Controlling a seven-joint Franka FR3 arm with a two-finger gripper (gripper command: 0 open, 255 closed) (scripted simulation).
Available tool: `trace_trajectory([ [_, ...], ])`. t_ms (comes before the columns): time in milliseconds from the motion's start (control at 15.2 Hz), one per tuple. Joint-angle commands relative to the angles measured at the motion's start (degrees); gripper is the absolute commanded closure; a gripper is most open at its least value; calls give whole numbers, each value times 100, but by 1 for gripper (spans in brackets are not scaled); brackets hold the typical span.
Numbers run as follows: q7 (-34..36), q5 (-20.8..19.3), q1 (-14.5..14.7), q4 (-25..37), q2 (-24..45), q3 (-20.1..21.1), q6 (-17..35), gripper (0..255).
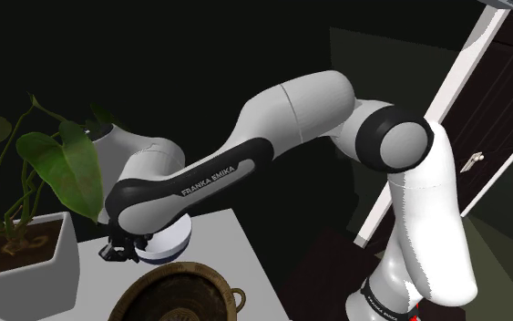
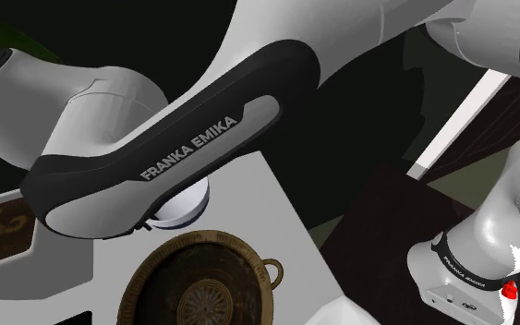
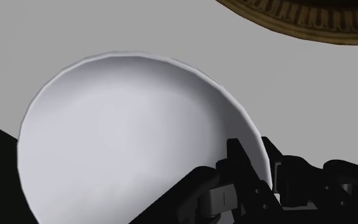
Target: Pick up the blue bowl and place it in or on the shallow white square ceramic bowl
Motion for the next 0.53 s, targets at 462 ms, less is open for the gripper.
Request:
trace_trajectory([
  [462,-120,134,-15,342,-238,70,-551,255],
])
